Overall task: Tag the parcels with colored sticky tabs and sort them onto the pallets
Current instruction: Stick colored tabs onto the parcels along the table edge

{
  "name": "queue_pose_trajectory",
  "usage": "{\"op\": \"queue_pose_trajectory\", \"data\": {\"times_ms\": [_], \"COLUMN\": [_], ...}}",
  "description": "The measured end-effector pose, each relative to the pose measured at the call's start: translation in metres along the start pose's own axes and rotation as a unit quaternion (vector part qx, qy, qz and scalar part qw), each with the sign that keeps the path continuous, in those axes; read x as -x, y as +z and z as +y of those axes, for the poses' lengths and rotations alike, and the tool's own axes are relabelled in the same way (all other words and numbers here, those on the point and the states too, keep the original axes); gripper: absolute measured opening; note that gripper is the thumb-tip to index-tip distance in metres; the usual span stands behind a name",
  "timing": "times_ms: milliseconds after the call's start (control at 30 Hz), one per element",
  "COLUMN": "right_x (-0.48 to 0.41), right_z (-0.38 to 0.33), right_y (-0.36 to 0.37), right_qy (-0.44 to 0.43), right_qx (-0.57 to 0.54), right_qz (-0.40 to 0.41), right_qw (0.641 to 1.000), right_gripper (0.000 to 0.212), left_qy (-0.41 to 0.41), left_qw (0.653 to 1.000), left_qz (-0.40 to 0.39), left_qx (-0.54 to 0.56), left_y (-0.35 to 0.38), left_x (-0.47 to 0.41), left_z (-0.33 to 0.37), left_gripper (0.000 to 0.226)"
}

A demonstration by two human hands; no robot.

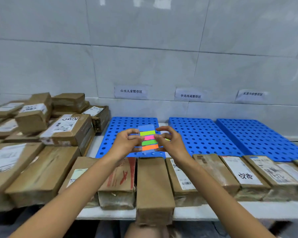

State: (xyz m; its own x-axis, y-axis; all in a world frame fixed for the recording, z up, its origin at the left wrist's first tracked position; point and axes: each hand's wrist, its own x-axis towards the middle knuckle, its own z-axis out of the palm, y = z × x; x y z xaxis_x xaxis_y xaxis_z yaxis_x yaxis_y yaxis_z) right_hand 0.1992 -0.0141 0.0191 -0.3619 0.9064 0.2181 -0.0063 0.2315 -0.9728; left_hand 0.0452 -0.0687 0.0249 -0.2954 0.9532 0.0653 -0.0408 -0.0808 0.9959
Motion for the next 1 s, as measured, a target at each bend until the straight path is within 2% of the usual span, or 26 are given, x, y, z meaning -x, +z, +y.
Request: {"op": "queue_pose_trajectory", "data": {"times_ms": [133,267,367,467,567,700,767,900,1000], "right_x": [0.027,0.041,0.035,0.02,0.006,-0.007,-0.01,-0.016,-0.018], "right_z": [-0.01,-0.007,0.001,0.007,0.015,0.027,0.034,0.042,0.043], "right_y": [0.025,0.051,0.067,0.078,0.092,0.116,0.123,0.129,0.135], "right_qy": [-0.022,-0.063,-0.103,-0.172,-0.234,-0.289,-0.31,-0.357,-0.362], "right_qx": [-0.003,0.026,0.087,0.215,0.33,0.427,0.456,0.456,0.412], "right_qz": [-0.038,-0.038,-0.025,0.0,-0.019,-0.011,0.009,0.035,0.026], "right_qw": [0.999,0.997,0.991,0.961,0.914,0.856,0.834,0.814,0.836], "right_gripper": [0.015,0.012,0.019,0.017,0.031,0.046,0.046,0.04,0.031], "left_qy": [0.005,-0.027,-0.064,-0.079,-0.086,-0.097,-0.1,-0.108,-0.117], "left_qw": [0.999,0.999,0.996,0.994,0.993,0.99,0.99,0.988,0.986], "left_qz": [0.033,0.003,-0.042,-0.06,-0.057,-0.054,-0.051,-0.051,-0.044], "left_qx": [0.031,0.036,0.047,0.048,0.056,0.082,0.091,0.101,0.109], "left_y": [-0.025,-0.055,-0.08,-0.099,-0.108,-0.113,-0.114,-0.121,-0.126], "left_x": [0.03,0.058,0.065,0.057,0.047,0.035,0.031,0.028,0.03], "left_z": [0.009,0.005,0.001,0.0,-0.006,-0.016,-0.02,-0.025,-0.028], "left_gripper": [0.009,0.014,0.011,0.013,0.014,0.024,0.032,0.037,0.029]}}
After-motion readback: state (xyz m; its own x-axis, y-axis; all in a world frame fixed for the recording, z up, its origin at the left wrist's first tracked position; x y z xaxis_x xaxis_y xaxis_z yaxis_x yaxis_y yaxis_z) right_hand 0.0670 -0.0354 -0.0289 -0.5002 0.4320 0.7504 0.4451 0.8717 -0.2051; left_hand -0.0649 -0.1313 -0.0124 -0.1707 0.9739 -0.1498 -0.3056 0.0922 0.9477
